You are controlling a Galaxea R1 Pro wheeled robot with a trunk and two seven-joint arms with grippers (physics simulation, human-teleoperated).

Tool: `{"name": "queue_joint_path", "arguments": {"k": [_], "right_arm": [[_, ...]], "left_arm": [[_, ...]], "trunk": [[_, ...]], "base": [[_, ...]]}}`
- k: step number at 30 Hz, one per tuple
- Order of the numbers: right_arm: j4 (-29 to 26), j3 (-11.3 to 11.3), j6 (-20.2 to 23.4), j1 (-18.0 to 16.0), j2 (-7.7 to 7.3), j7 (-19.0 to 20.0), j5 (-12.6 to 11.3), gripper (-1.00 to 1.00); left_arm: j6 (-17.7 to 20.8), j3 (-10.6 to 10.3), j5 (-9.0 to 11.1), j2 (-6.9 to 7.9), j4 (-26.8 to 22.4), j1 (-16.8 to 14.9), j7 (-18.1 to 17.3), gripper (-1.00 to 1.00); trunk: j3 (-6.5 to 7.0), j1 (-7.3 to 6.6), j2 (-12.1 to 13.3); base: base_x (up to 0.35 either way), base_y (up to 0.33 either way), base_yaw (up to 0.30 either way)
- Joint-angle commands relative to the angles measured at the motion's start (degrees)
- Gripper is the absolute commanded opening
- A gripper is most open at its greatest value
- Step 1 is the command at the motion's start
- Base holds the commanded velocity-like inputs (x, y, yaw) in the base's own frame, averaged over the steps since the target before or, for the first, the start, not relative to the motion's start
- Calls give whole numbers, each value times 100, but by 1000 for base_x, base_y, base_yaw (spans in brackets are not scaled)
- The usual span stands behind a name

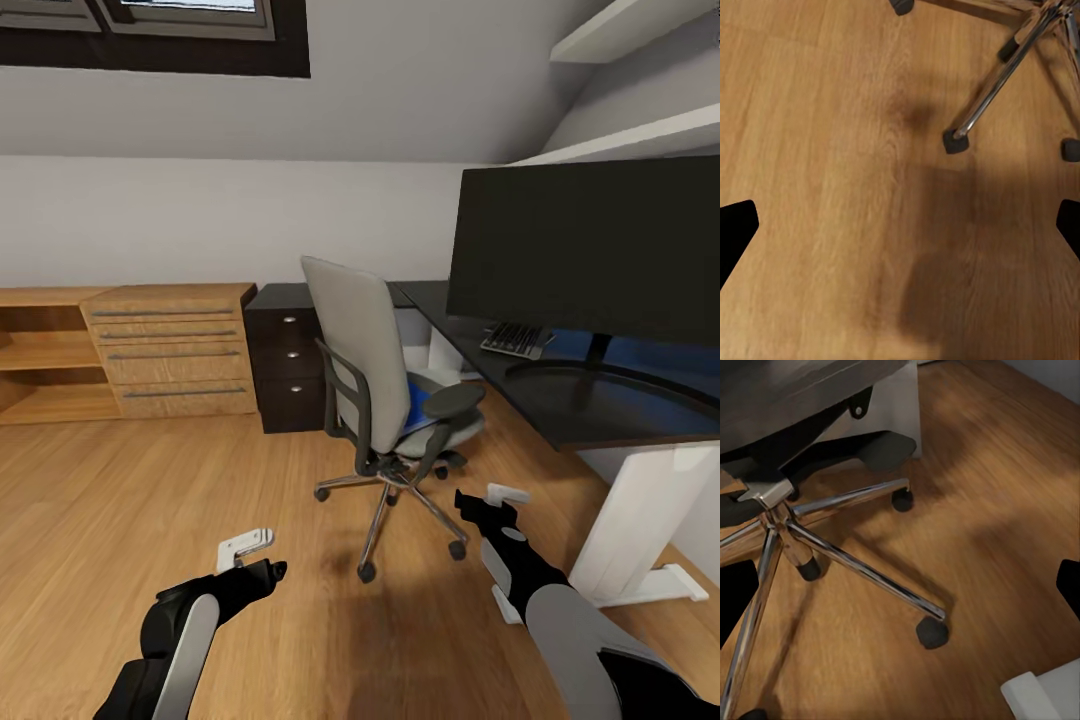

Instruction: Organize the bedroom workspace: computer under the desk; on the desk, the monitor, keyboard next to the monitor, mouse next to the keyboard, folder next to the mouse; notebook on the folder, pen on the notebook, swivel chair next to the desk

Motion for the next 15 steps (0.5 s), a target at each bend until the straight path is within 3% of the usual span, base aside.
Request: {"name": "queue_joint_path", "arguments": {"k": [1, 5, 11, 15], "right_arm": [[4, -20, -20, -3, 4, -10, 14, 100], [4, -20, -23, -1, 5, -11, 17, 100], [4, -19, -31, 0, 13, -15, 20, 100], [-4, -20, -114, 0, 8, -22, 25, 100]], "left_arm": [[16, 1, 59, -1, -5, -4, 53, 100], [16, 12, 55, 7, -5, -4, 53, 100], [16, 24, 53, 9, -5, -3, 53, 100], [23, 26, 50, 14, -5, -1, 53, 100]], "trunk": [[-16, 21, -44], [-55, 109, -204], [-135, 125, -212], [-120, 125, -212]], "base": [[0, 0, 0], [0, 0, 0], [0, 0, 0], [0, 0, 0]]}}
